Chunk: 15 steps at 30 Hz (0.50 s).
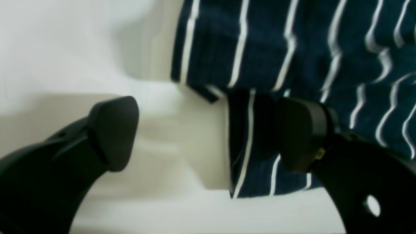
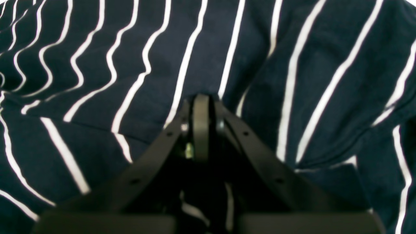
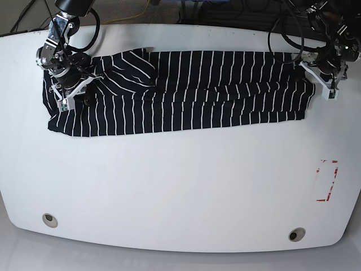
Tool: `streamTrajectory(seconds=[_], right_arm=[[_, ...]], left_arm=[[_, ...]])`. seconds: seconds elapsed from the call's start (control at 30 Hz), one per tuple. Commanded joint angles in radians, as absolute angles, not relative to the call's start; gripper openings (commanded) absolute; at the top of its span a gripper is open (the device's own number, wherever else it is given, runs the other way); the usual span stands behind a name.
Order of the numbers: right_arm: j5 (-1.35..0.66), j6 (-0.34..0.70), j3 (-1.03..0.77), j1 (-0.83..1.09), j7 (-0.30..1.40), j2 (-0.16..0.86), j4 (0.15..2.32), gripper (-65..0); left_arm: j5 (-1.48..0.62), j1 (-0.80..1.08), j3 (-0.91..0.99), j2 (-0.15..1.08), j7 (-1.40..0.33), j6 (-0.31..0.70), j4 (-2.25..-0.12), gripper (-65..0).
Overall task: Layout the t-shirt on the table in an organized manner, then fold the t-shirt properly
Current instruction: 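Regrasp the shirt end with the left gripper and straighten it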
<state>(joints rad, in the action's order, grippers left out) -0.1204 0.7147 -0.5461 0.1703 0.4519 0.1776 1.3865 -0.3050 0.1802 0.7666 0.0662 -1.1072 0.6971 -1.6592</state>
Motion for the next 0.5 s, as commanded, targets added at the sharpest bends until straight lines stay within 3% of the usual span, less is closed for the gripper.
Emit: streamTrajectory(seconds=[0.0,0.47], right_arm=[[-0.013,0.698,-0.539,0.194,0.595,0.176,1.360,-62.6],[-0.013,0.698,-0.539,0.194,0.595,0.177,1.360,-62.6]], left_arm=[[-0.315,0.174,0.756,0.076,-1.101,0.698,-1.675,-1.0],[-0.407,0.174,0.657,0.074,-1.102,0.698,-1.675,-1.2]])
